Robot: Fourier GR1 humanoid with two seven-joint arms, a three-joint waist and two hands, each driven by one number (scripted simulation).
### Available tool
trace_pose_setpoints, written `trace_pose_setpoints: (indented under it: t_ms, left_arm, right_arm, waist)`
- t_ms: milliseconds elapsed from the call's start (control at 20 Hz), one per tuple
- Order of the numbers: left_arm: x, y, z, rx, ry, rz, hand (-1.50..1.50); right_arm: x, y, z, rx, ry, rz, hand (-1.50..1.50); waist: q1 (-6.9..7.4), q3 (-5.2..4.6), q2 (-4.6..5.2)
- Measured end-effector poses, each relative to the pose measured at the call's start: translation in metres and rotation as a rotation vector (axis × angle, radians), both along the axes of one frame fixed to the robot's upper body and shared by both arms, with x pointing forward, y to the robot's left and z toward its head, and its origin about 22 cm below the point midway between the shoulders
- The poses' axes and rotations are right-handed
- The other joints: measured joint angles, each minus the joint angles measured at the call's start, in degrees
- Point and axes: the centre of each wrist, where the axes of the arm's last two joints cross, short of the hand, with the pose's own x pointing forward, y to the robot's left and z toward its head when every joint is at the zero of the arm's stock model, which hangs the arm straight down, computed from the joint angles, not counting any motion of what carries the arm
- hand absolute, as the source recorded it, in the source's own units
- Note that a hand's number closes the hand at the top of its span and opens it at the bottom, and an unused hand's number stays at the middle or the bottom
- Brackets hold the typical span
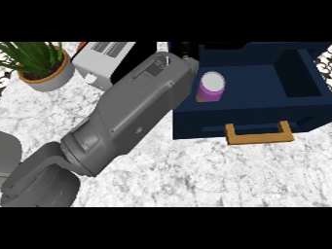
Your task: Pick up the can, place it into the drawer and close the drawer
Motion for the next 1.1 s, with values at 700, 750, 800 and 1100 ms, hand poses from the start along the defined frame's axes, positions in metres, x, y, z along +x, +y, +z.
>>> trace_pose_setpoints:
  t_ms: [700,750,800,1100]
  left_arm:
    - [0.002,0.002,0.004,-0.035,0.031,-0.007,-1.5]
    - [0.002,0.003,0.003,-0.035,0.032,-0.004,-1.5]
    - [0.002,0.003,0.003,-0.03,0.031,0.0,-1.5]
    - [0.006,0.017,0.004,-0.018,0.037,0.009,-1.5]
  right_arm:
    - [0.087,0.062,-0.014,-0.305,-0.027,-0.048,-1.5]
    - [0.095,0.069,-0.017,-0.325,-0.028,-0.051,-1.5]
    - [0.102,0.073,-0.018,-0.355,-0.029,-0.053,-1.5]
    - [0.151,0.101,-0.033,-0.517,-0.019,-0.058,-1.5]
  waist:
    - [3.17,-0.05,-0.53]
    - [3.4,-0.06,-0.59]
    - [3.54,-0.06,-0.66]
    - [4.51,-0.08,-0.87]
